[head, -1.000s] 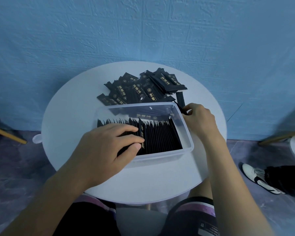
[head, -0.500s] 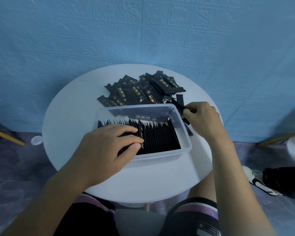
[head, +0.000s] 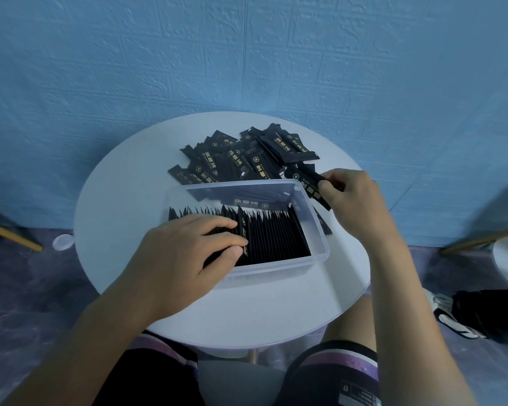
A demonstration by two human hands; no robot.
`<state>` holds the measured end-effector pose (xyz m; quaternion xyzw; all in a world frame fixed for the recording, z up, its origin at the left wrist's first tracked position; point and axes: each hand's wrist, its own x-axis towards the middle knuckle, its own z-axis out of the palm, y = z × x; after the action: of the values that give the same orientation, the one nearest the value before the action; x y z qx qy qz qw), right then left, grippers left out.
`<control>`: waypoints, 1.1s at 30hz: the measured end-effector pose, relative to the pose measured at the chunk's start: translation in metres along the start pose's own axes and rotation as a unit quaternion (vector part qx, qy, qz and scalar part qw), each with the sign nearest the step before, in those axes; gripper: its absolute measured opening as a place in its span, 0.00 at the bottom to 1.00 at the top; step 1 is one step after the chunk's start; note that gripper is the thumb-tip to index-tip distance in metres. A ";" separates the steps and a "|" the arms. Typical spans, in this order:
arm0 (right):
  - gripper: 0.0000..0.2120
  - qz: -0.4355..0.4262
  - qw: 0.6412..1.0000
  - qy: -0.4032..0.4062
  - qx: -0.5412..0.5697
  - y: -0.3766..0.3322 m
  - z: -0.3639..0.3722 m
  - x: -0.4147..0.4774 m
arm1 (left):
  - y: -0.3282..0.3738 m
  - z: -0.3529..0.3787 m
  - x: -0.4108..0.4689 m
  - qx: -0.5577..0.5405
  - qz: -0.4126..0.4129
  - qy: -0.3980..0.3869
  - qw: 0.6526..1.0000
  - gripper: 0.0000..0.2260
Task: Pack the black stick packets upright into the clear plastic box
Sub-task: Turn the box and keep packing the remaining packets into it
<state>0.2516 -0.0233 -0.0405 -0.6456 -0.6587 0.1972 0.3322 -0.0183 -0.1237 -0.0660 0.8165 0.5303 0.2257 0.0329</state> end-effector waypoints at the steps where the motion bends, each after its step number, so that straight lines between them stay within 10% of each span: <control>1: 0.08 -0.003 1.000 0.003 -0.003 -0.001 0.000 0.000 | 0.000 0.000 0.000 0.002 -0.001 -0.001 1.000 0.17; 16: 0.08 -0.134 0.965 -0.145 -0.169 -0.062 0.032 -0.062 | 0.001 0.001 0.000 0.010 -0.009 -0.001 1.000 0.17; 33: 0.10 -0.022 0.952 -0.296 -0.073 -0.058 0.042 -0.038 | 0.000 0.003 0.000 -0.001 0.013 0.014 1.000 0.18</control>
<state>0.1789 -0.0583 -0.0371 -0.5665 -0.7539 0.3233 0.0783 -0.0172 -0.1232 -0.0691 0.8199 0.5201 0.2381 0.0237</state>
